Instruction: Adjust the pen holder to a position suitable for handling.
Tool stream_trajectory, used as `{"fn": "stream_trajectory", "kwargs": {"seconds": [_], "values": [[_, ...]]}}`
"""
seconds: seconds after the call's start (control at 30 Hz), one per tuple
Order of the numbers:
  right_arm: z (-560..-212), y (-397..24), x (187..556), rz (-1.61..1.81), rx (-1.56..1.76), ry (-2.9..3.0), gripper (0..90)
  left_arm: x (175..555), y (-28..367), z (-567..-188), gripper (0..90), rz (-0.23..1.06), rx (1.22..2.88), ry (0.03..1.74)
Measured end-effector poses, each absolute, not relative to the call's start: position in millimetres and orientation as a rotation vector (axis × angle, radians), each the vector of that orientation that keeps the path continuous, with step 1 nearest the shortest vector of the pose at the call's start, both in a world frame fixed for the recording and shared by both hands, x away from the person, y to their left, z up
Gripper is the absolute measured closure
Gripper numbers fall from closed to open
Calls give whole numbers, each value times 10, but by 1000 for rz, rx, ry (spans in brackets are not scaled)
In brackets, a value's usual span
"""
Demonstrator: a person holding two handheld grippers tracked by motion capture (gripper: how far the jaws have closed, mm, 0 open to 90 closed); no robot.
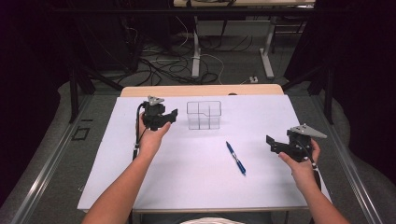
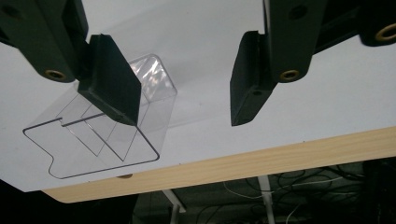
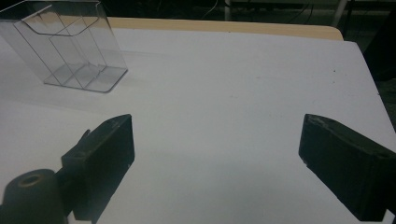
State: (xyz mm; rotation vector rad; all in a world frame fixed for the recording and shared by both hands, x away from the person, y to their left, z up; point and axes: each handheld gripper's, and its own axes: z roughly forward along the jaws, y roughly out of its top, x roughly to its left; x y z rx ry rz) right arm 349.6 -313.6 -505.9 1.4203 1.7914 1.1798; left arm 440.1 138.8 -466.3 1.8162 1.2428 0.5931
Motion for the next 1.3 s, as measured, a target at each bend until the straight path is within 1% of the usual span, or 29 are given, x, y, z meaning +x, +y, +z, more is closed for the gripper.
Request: {"fn": "stream_trajectory", "kwargs": {"seconds": [0.13,0.3,0.37,0.6,0.77,0.8,0.93,1.0,1.1,1.2,1.3], "values": [[-5063,-3129,3498,1180,1422,1786,100,4309,1429,-4631,376,620,1811,1227],[-5059,-3108,3489,1186,1427,1795,100,4180,1463,-4589,349,661,1779,1178],[-5058,-3111,3492,1185,1419,1796,99,4124,1484,-4574,344,653,1753,1176],[-5062,-3110,3491,1180,1425,1802,99,3946,1582,-4562,346,539,1729,1209],[-5060,-3109,3492,1184,1421,1802,99,3843,1631,-4581,341,518,1743,1190],[-5060,-3109,3491,1183,1420,1803,100,3824,1637,-4585,314,513,1742,1192],[-5058,-3111,3484,1186,1433,1799,99,3747,1656,-4615,301,513,1757,1173],[-5060,-3107,3483,1191,1433,1793,100,3716,1654,-4637,264,528,1784,1165],[-5056,-3109,3479,1190,1423,1801,100,3670,1641,-4675,169,538,1838,1157],[-5052,-3108,3479,1191,1420,1804,100,3622,1642,-4712,139,560,1873,1151],[-5052,-3108,3480,1191,1418,1805,99,3595,1642,-4751,47,559,1888,1157]]}}
